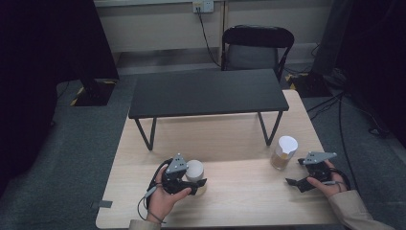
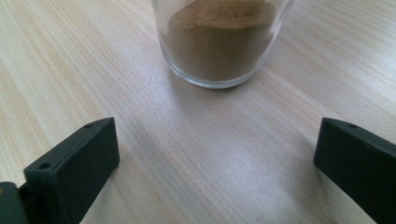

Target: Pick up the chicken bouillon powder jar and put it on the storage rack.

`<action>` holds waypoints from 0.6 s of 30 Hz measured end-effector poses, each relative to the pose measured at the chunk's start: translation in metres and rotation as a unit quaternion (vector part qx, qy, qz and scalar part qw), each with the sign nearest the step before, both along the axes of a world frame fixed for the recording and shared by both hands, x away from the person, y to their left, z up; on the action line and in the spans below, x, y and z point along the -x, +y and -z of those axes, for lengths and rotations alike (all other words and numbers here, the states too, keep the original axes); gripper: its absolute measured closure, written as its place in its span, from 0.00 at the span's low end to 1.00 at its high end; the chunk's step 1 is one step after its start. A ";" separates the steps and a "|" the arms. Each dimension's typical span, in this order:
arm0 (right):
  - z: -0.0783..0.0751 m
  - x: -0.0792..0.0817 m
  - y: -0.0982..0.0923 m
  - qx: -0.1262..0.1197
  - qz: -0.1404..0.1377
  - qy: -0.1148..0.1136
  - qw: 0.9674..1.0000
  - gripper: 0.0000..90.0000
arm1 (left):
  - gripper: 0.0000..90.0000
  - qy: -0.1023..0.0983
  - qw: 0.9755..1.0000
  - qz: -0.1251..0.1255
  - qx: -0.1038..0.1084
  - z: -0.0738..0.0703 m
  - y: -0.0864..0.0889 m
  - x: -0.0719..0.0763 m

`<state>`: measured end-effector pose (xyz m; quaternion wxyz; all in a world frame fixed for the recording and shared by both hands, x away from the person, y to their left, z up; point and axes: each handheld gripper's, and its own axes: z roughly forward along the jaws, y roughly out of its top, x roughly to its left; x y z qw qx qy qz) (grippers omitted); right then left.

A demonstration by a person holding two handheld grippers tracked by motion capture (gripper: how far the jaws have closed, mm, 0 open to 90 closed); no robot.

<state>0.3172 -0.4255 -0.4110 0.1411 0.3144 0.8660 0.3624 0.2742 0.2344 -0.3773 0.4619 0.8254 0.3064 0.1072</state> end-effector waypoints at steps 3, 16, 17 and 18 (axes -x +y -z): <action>0.000 0.000 0.000 0.000 0.000 0.000 1.000 0.00 | 0.35 -0.006 1.000 0.003 -0.013 -0.003 -0.003 0.001; 0.000 0.000 0.000 0.000 0.000 0.000 1.000 0.00 | 0.37 -0.017 0.999 0.001 -0.030 -0.008 -0.008 0.004; 0.000 0.000 0.000 0.000 0.000 0.000 1.000 0.00 | 0.37 -0.018 0.999 0.002 -0.033 -0.009 -0.009 0.004; 0.000 0.000 0.000 0.000 0.000 0.000 1.000 0.00 | 0.37 -0.017 0.999 0.001 -0.036 -0.010 -0.010 0.003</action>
